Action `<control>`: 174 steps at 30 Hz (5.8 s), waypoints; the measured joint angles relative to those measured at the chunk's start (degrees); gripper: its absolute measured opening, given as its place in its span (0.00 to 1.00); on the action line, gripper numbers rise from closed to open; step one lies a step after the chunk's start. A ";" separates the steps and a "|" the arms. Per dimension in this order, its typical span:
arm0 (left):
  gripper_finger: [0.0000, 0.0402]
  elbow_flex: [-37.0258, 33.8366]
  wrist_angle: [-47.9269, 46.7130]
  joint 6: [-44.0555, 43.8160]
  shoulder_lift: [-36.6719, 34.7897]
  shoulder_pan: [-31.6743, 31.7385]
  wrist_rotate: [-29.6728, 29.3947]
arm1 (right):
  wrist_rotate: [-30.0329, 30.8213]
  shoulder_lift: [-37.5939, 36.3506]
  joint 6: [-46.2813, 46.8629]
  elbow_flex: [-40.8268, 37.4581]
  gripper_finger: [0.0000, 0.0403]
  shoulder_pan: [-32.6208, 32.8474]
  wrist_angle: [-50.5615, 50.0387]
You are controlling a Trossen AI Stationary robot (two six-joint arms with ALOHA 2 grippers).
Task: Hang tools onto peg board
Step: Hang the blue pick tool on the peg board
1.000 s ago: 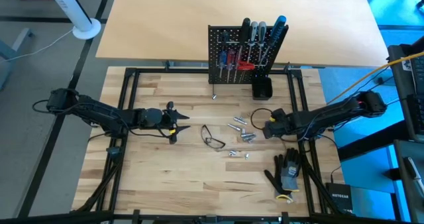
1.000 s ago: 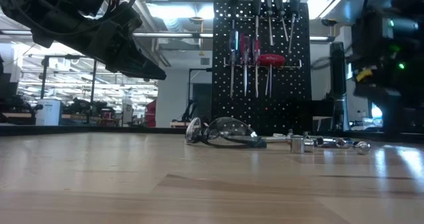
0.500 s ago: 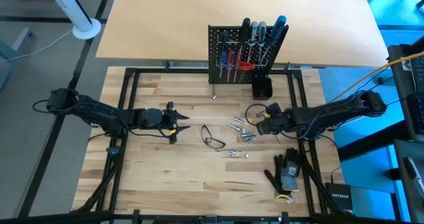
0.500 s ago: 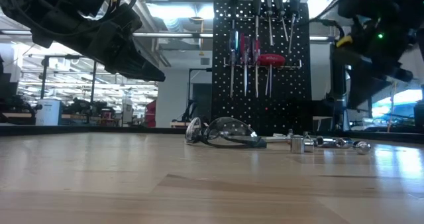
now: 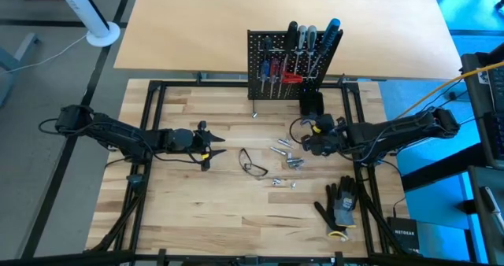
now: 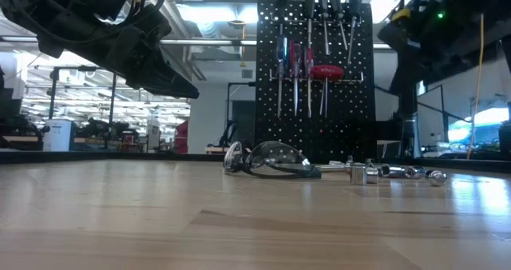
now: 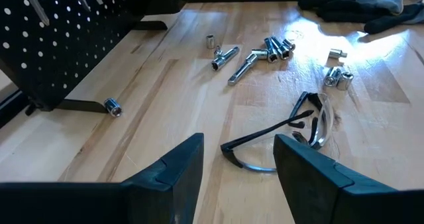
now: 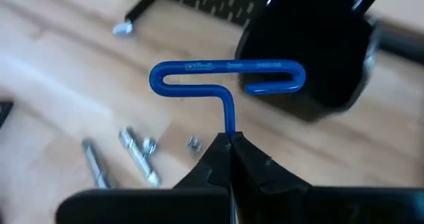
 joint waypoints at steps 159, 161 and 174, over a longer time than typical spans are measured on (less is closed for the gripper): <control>0.43 0.00 -0.26 1.29 0.01 0.28 -0.09 | -7.82 -1.27 -41.40 -6.59 0.00 -24.00 41.20; 0.43 0.00 -0.26 1.25 0.02 0.28 -0.09 | -15.14 -1.27 -41.40 -6.59 0.00 -24.00 41.77; 0.43 4.01 -6.97 1.67 0.02 1.24 -5.09 | -24.29 1.87 -40.33 -6.57 0.00 -13.96 43.62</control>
